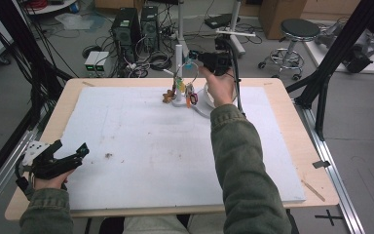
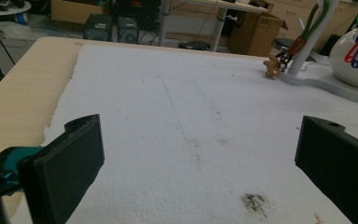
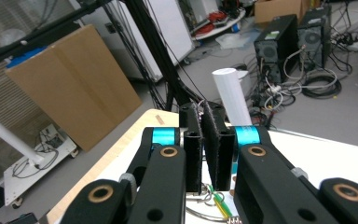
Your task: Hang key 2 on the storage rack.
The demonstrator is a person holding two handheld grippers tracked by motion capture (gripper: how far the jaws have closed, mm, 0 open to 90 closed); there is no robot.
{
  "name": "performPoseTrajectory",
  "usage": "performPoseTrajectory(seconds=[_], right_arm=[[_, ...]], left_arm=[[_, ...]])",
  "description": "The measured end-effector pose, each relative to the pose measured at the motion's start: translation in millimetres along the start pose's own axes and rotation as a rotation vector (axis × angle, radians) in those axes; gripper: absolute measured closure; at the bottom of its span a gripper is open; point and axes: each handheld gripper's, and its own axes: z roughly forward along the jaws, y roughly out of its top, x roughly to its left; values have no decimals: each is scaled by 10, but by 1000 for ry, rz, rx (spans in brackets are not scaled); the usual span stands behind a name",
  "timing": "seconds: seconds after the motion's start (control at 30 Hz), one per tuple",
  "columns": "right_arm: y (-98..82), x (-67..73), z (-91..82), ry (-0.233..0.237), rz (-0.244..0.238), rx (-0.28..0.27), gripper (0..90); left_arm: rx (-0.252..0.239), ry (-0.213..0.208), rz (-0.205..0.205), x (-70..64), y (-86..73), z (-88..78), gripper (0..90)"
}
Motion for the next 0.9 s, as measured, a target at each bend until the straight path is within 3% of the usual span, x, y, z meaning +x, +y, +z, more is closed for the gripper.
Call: performPoseTrajectory(seconds=[0.07,0.3,0.4,0.73,0.9], right_arm=[[14,-20,21,12,22,-12,867],[76,6,130,-18,24,-10,867],[87,21,183,-20,45,-20,867],[26,-2,422,-76,28,5,867],[-18,5,501,-76,26,13,867]], left_arm=[[-1,1,5,1,0,4,16],[-1,1,6,7,0,15,17],[-1,0,5,8,1,14,17],[-4,1,0,16,0,17,17],[-3,2,0,23,0,15,17]])
